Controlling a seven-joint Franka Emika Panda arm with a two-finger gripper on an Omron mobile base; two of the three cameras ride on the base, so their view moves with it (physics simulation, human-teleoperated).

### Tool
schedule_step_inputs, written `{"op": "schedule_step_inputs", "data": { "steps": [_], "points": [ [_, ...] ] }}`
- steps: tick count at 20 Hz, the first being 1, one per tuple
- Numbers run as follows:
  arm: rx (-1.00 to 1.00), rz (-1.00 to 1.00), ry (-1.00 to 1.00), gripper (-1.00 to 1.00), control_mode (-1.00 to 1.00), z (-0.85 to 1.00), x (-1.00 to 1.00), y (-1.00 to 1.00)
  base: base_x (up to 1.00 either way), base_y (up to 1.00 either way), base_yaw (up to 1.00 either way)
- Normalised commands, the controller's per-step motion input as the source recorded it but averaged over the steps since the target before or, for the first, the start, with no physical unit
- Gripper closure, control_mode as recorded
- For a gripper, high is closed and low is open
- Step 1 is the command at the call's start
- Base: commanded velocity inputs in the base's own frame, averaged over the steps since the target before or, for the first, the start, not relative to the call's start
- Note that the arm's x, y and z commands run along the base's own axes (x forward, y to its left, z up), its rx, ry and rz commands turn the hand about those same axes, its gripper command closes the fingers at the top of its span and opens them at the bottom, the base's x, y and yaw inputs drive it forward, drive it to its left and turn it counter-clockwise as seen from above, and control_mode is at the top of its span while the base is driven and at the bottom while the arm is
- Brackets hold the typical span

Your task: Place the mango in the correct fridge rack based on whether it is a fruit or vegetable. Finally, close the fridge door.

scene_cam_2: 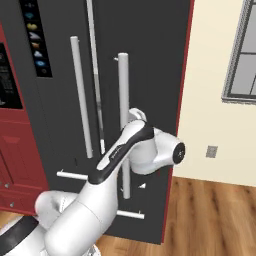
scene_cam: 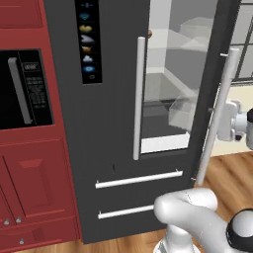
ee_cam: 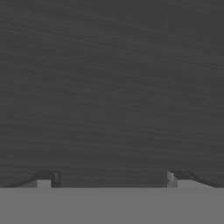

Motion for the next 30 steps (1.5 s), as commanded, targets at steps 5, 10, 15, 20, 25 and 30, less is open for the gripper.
{"op": "schedule_step_inputs", "data": {
  "steps": [5,10,15,20,25,30],
  "points": [
    [-0.09,-0.30,0.02,-1.00,-1.00,0.31,0.47,0.91,0.00,0.00,0.00],
    [-0.08,-0.25,0.13,-1.00,-1.00,0.58,0.48,0.39,0.00,0.00,0.00],
    [-0.07,-0.19,0.17,-1.00,-1.00,0.50,0.50,0.09,0.00,0.00,0.00],
    [-0.06,-0.19,0.13,-1.00,-1.00,0.24,0.51,0.10,0.00,0.00,0.00],
    [-0.06,-0.19,0.02,-1.00,-1.00,0.01,0.46,0.04,0.00,0.00,0.00],
    [-0.06,-0.13,0.00,-1.00,-1.00,-0.18,0.54,0.01,0.00,0.00,0.00]
  ]
}}
